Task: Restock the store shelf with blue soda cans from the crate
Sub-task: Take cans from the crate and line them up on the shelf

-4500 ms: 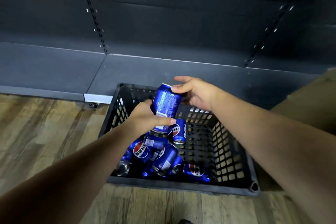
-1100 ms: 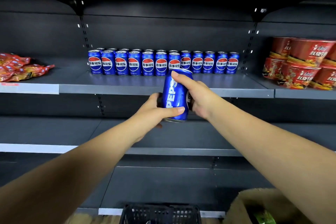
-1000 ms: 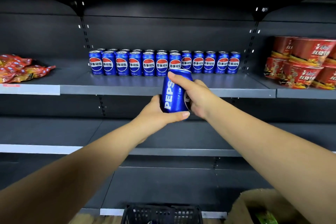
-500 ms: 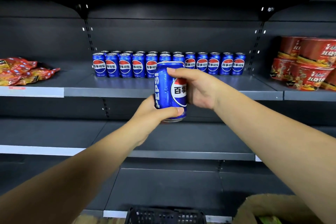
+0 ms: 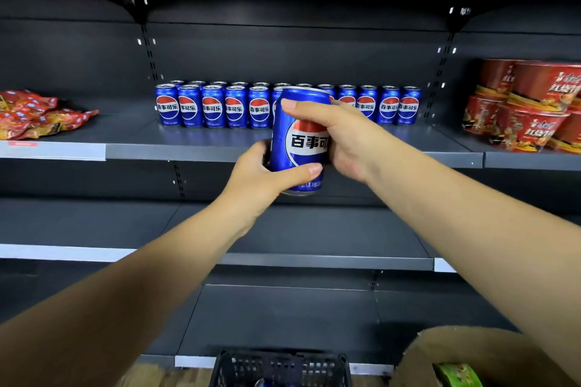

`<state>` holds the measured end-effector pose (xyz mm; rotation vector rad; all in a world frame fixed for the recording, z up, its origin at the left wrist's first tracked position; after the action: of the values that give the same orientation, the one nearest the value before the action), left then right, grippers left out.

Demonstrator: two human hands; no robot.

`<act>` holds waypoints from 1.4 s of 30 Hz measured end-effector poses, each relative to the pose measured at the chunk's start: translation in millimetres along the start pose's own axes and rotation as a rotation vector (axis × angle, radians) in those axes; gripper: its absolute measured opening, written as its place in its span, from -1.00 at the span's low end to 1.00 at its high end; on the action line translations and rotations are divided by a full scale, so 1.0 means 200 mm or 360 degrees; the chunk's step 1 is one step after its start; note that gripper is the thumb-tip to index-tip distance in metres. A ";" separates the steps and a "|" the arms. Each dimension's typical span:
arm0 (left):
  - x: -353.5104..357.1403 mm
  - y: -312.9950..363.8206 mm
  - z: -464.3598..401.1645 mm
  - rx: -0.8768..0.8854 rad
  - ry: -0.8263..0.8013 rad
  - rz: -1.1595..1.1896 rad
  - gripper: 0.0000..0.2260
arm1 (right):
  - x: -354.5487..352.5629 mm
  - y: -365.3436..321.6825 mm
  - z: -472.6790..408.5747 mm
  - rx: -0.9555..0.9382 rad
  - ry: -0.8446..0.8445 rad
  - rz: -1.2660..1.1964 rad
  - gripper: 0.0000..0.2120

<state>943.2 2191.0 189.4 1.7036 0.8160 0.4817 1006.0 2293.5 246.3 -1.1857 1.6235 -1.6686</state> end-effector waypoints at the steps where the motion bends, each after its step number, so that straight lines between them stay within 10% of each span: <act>1: 0.00 0.00 0.00 0.0001 -0.0045 0.0003 -0.59 | -0.01 -0.01 0.01 0.0003 -0.0014 0.0007 -0.19; 5: 0.02 -0.02 0.01 -0.0066 -0.0221 0.0001 -0.57 | -0.05 0.00 0.07 -0.0033 0.0078 -0.0014 -0.55; 22: 0.29 -0.03 0.07 -0.0104 -0.0108 0.0128 -0.51 | -0.32 0.10 0.19 0.0113 -0.0034 0.0445 -0.40; 28: 0.29 -0.09 0.05 -0.0128 -0.0139 0.0167 -0.43 | -0.37 0.15 0.21 0.0166 -0.0222 0.0486 -0.77; 42: 0.04 -0.22 -0.37 -0.0276 -0.0240 0.0083 -0.27 | -0.39 0.21 -0.24 -0.0030 0.0206 0.0488 -0.68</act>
<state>886.4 2251.4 168.2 1.5826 0.6049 0.4404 994.2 2378.6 193.2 -0.8013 1.7996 -1.5607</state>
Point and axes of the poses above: each hand's wrist, its own z-axis away from the middle knuckle, its own x-axis out of the palm, y = z × x, the point moved 1 cm from there along -z, towards the middle knuckle, and after that the axes turned 4 degrees about -z, right-handed, at the moved point
